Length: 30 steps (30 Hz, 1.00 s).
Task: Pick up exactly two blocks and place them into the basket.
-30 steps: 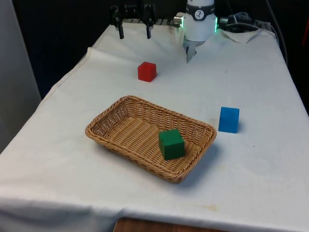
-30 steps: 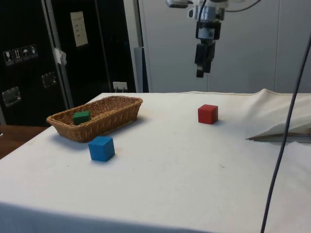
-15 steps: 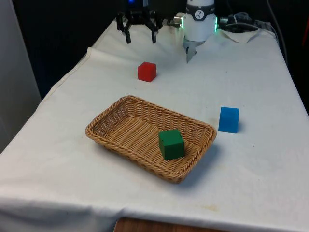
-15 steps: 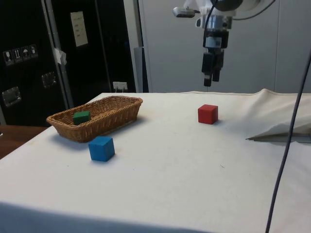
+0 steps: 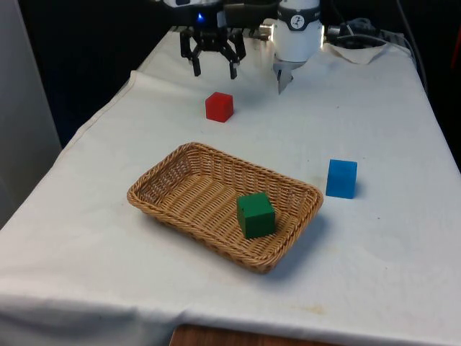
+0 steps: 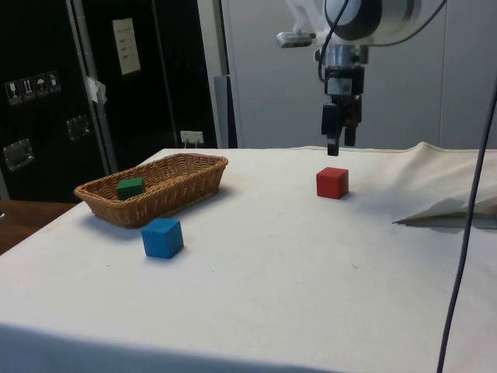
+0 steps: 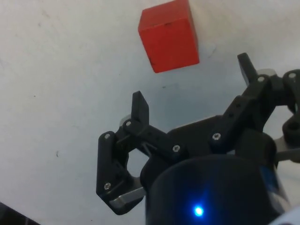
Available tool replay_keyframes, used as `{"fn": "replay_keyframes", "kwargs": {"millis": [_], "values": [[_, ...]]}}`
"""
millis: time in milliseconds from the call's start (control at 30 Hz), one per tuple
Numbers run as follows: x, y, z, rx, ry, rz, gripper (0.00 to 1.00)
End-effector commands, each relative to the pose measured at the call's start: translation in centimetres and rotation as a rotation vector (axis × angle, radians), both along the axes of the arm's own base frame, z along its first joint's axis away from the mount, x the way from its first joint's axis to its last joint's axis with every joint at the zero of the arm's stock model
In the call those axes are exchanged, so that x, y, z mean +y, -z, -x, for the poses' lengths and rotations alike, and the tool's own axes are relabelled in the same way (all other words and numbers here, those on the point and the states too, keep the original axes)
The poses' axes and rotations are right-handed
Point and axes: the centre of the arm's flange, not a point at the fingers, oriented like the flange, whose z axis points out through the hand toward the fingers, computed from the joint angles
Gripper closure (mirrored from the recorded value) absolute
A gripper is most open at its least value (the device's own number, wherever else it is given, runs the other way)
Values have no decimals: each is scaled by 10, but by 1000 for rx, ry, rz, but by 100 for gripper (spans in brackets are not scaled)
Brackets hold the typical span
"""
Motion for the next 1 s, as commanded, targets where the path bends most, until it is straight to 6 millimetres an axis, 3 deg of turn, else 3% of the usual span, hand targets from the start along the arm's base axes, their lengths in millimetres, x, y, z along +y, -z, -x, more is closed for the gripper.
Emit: {"fn": "replay_keyframes", "kwargs": {"millis": [0,533,967], "values": [[4,0,-1,-6,10,-1,0],[45,8,-11,22,13,-15,0],[41,25,-33,63,18,20,0]]}}
